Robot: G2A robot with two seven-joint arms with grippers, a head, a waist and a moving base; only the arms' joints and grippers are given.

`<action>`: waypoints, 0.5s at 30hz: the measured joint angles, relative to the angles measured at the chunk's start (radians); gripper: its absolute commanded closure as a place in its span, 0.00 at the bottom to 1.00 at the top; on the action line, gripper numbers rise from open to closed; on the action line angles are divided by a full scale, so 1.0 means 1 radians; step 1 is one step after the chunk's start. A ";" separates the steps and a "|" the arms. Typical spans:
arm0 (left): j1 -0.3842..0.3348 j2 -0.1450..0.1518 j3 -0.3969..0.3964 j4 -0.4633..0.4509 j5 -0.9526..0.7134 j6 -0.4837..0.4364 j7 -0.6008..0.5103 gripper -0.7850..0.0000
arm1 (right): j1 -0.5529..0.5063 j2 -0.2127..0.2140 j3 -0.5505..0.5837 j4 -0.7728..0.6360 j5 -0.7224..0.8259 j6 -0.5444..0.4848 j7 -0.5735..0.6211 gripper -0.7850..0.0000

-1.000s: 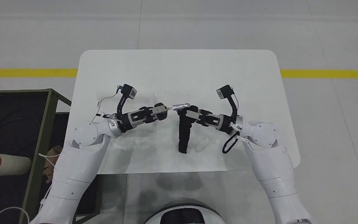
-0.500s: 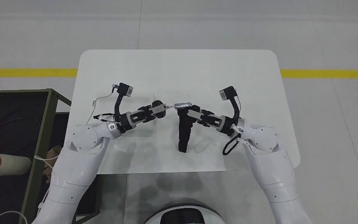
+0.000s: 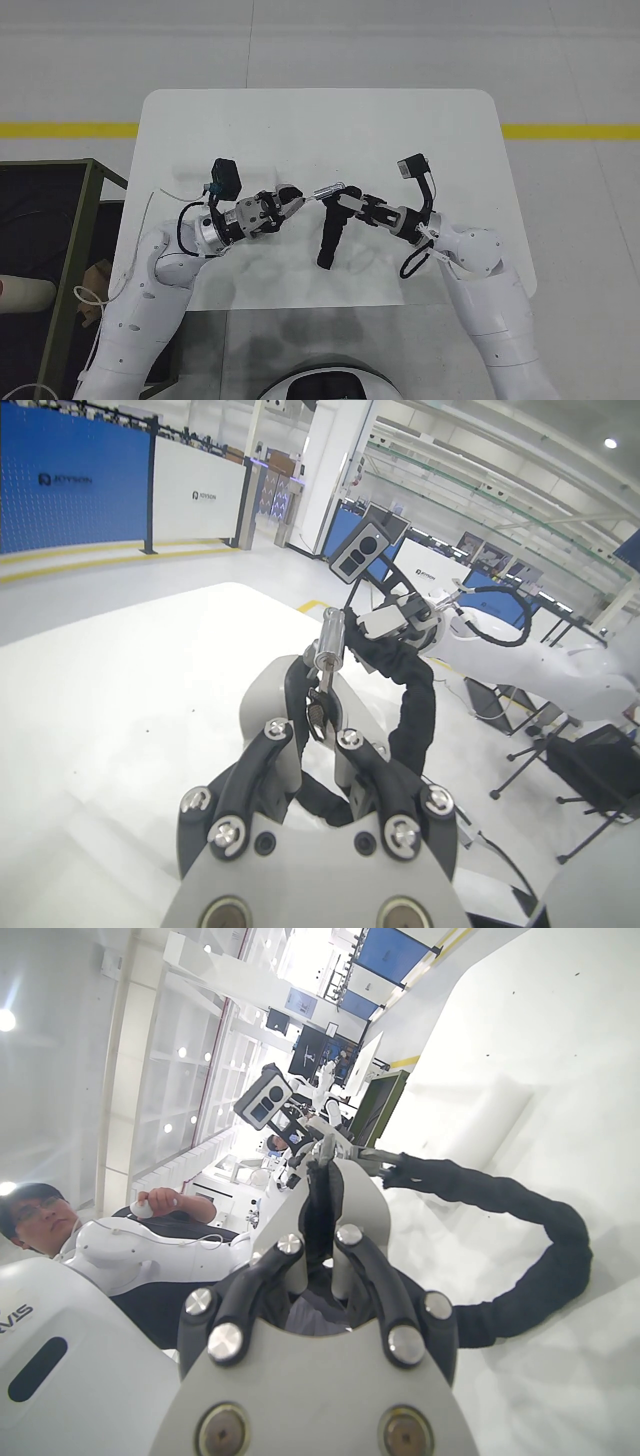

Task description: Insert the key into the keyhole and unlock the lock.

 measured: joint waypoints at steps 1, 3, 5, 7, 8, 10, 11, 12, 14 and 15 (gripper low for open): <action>0.001 -0.002 0.001 0.001 0.040 -0.005 0.037 1.00 | 0.000 0.001 -0.002 -0.001 -0.001 0.001 -0.002 1.00; 0.003 -0.006 0.006 0.011 0.119 -0.014 0.111 1.00 | 0.001 0.003 -0.007 -0.002 -0.004 0.003 -0.006 1.00; 0.004 -0.008 0.013 0.026 0.157 -0.021 0.154 1.00 | 0.002 0.005 -0.010 -0.003 -0.005 0.005 -0.010 1.00; 0.002 -0.011 0.018 0.047 0.160 -0.022 0.186 1.00 | 0.002 0.007 -0.012 -0.003 -0.004 0.006 -0.013 1.00; 0.002 -0.012 0.019 0.056 0.148 -0.021 0.199 1.00 | 0.002 0.008 -0.013 -0.003 -0.003 0.007 -0.015 1.00; 0.000 -0.016 0.022 0.083 0.084 -0.014 0.224 1.00 | 0.002 0.010 -0.012 -0.002 -0.002 0.009 -0.022 1.00; -0.002 -0.017 0.023 0.095 0.047 -0.012 0.227 1.00 | 0.002 0.011 -0.011 -0.002 -0.001 0.009 -0.026 1.00; -0.006 -0.018 0.021 0.107 -0.005 -0.006 0.225 1.00 | 0.001 0.013 -0.009 -0.003 0.002 0.009 -0.030 1.00; -0.009 -0.019 0.020 0.120 -0.091 0.001 0.208 1.00 | 0.000 0.015 -0.005 -0.004 0.006 0.007 -0.034 1.00; -0.009 -0.019 0.017 0.127 -0.155 0.009 0.191 1.00 | -0.001 0.017 -0.001 -0.006 0.010 0.001 -0.039 1.00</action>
